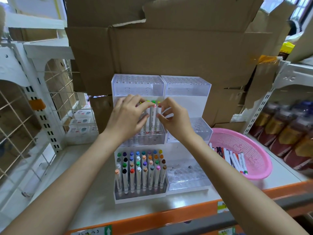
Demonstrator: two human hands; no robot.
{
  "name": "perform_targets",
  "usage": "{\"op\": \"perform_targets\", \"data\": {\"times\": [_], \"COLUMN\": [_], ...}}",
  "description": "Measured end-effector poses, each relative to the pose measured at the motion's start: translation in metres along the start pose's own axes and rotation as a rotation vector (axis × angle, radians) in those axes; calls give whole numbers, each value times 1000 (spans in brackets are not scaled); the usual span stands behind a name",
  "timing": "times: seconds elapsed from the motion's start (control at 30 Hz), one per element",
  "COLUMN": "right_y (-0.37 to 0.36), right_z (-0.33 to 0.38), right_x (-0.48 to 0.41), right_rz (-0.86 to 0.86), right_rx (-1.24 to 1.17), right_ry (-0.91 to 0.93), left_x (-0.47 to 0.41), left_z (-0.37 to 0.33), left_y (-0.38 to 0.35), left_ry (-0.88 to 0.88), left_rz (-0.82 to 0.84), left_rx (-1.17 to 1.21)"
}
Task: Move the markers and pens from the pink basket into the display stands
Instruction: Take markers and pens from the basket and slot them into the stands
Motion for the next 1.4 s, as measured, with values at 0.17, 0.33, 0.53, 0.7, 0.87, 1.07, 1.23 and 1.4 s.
{"op": "perform_targets", "data": {"times": [0.17,0.33,0.53,0.7,0.87,1.07,1.23,1.4], "right_y": [-2,-4,7,34,80,151,185,189], "right_z": [3,4,1,-17,-39,-84,-125,-156], "right_x": [0,4,17,29,56,99,142,166], "right_rz": [28,155,210,273,275,312,427,543], "right_rx": [13,117,305,492,608,662,673,645], "right_ry": [-7,-7,14,-23,-64,-245,-431,-520], "left_x": [2,3,2,0,0,-7,-8,3], "left_z": [0,-3,-21,-61,-115,-196,-257,-276], "left_y": [2,5,7,-8,-34,-77,-120,-174], "left_ry": [23,31,62,-25,-104,-159,-227,-81], "left_rz": [12,74,66,62,78,224,318,601], "left_rx": [3,-17,-76,-171,-96,16,115,-1]}}
Point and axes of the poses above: each hand's wrist, its own x-axis away from the middle knuckle, its own y-axis out of the back of the hand, z = x × y, the point moved 5 cm from there along -x, towards the middle knuckle, and after that the axes turned 12 degrees about y, right-handed, at the moved point
